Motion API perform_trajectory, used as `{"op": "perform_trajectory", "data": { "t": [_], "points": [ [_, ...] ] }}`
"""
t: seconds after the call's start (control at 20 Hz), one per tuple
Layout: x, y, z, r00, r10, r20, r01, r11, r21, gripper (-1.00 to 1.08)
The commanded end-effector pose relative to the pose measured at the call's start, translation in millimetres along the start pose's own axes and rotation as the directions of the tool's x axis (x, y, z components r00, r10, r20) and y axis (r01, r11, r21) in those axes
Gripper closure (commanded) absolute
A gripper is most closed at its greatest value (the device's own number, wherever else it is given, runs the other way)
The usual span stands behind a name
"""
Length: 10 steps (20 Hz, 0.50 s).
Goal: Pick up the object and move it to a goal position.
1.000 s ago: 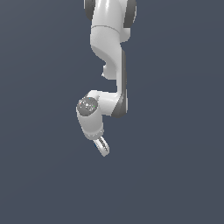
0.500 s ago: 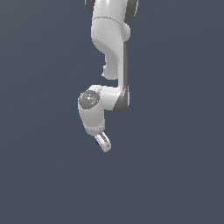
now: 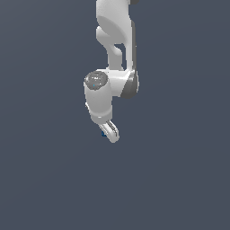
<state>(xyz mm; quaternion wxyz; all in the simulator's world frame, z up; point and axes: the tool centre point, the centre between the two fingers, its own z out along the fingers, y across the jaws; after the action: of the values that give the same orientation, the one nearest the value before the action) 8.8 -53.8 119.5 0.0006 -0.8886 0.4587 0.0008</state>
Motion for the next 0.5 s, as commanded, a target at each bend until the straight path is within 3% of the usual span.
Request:
{"op": "perform_trajectory", "data": {
  "t": [0.0, 0.45],
  "points": [
    [-12.0, 5.1, -19.2, 1.0, 0.0, 0.0, 0.0, 1.0, 0.001, 1.08],
    [-54.9, 24.2, -89.5, 1.0, 0.0, 0.0, 0.0, 1.0, 0.001, 1.08]
  ]
}}
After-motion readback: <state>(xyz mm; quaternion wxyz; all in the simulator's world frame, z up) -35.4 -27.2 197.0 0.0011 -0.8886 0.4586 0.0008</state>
